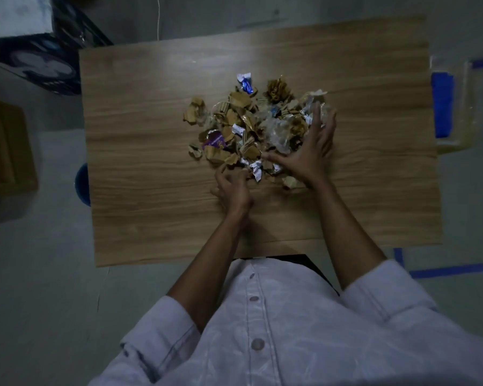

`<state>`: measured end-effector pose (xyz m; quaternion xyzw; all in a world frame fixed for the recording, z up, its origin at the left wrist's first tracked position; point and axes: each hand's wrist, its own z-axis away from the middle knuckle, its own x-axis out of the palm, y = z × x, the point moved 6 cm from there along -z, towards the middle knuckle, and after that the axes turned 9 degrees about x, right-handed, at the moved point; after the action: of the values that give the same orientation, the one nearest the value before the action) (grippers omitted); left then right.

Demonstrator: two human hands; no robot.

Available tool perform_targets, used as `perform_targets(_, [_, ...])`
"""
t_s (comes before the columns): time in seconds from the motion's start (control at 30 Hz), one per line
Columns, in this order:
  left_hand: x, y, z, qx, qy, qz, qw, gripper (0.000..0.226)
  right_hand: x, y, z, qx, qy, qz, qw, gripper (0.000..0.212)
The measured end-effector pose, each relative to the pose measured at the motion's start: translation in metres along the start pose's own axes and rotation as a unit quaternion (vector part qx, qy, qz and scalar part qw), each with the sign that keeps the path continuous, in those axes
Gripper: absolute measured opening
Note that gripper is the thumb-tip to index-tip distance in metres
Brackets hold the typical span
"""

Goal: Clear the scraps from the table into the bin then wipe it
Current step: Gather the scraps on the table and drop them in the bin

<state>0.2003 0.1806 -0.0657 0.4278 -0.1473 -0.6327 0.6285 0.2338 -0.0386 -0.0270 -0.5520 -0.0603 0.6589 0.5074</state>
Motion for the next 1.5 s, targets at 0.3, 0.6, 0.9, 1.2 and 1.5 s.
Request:
perform_targets(0.3, [0.033, 0.028, -0.039, -0.053, -0.066, 0.146, 0.986, 0.079, 0.013, -0.021, -0.066, 0.049, -0.116, 0.037, 0.991, 0.137])
perform_targets(0.6, [0.038, 0.040, -0.054, -0.013, -0.086, 0.128, 0.988, 0.054, 0.055, -0.017, -0.034, -0.023, -0.027, 0.161, 0.986, 0.096])
perform_targets(0.9, [0.033, 0.055, -0.046, 0.062, -0.069, 0.032, 0.995, 0.031, 0.083, -0.029, -0.005, -0.176, 0.028, 0.262, 0.948, 0.066])
perform_targets(1.2, [-0.011, 0.018, -0.013, 0.038, 0.103, -0.023, 0.994, 0.019, 0.054, -0.012, -0.014, -0.036, 0.031, -0.004, 0.999, 0.059])
perform_targets(1.5, [0.050, 0.006, 0.050, -0.317, -0.159, 0.260, 0.898, 0.060, 0.032, -0.009, 0.005, 0.182, 0.032, -0.371, 0.910, 0.031])
